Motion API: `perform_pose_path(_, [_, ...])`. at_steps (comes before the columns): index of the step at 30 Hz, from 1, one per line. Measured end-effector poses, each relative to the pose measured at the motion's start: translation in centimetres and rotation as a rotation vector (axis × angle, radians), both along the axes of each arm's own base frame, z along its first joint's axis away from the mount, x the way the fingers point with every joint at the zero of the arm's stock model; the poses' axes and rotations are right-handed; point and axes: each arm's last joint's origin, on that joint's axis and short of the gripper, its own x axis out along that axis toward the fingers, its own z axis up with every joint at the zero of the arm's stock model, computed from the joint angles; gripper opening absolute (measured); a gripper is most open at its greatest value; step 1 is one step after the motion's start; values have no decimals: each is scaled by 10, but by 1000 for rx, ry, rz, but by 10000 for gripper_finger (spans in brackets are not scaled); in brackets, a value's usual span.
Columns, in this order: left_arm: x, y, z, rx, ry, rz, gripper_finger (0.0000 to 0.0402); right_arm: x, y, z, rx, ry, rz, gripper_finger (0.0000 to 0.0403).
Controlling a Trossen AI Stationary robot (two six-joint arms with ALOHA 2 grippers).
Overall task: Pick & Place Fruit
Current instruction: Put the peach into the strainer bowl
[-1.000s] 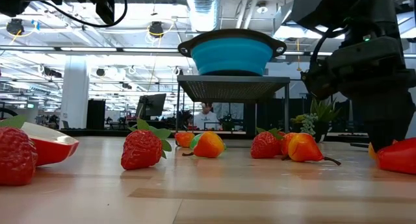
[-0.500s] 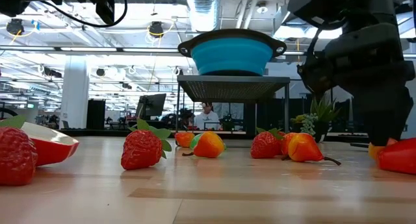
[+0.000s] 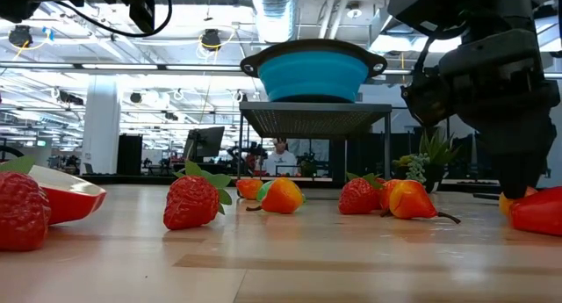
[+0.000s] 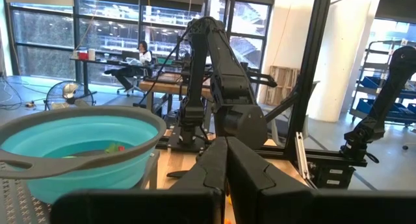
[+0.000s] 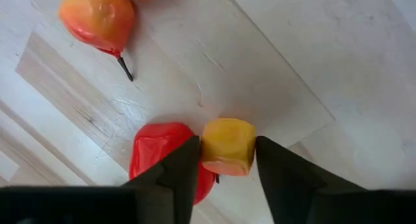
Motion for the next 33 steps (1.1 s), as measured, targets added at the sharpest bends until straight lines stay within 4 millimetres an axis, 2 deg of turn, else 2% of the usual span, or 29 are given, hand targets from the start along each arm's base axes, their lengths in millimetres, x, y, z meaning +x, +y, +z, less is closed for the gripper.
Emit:
perform_pose_path(4, [0,0,0,1,3,0,2,0,0,0,-1,0,0,100])
perform_pose_path(7, [0,0,0,1,2,0,2,-1,0,0,-3,6,0,92])
perform_pose_path(33, [0,0,0,2,5,0,2,-1,-1,0,-25,-14,88,95])
